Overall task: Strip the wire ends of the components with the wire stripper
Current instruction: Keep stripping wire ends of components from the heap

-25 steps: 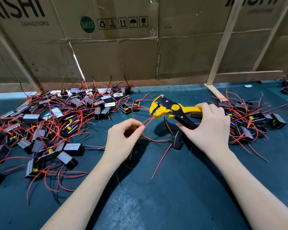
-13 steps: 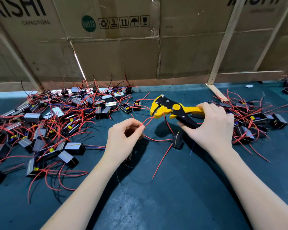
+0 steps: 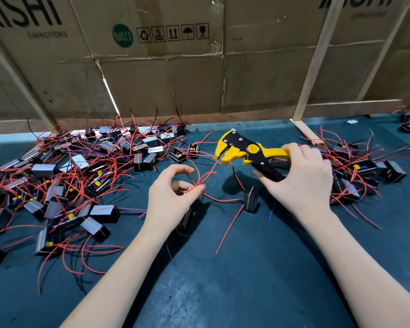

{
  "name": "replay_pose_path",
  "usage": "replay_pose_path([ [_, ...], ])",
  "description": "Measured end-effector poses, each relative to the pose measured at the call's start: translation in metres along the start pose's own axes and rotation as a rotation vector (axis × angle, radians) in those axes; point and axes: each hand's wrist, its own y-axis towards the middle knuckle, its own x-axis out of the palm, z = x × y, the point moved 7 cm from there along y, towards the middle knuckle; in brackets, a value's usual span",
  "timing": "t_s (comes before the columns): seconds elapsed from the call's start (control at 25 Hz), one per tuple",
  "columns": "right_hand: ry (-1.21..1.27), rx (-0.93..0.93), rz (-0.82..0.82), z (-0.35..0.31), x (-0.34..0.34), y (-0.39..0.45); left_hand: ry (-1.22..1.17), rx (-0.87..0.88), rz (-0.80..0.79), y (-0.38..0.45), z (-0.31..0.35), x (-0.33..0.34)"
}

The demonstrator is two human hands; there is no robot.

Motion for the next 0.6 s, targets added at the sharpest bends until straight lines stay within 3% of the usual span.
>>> replay_pose_path([
  [0.36, -0.092, -0.039, -0.048, 0.002, 0.015, -0.004, -0.369, -0.198, 0.088, 0.005, -0.018, -0.006],
  [0.6, -0.067, -0.023, -0.043, 0.004, 0.015, -0.004, -0.348, -0.162, -0.095, 0.001, -0.006, 0.008],
])
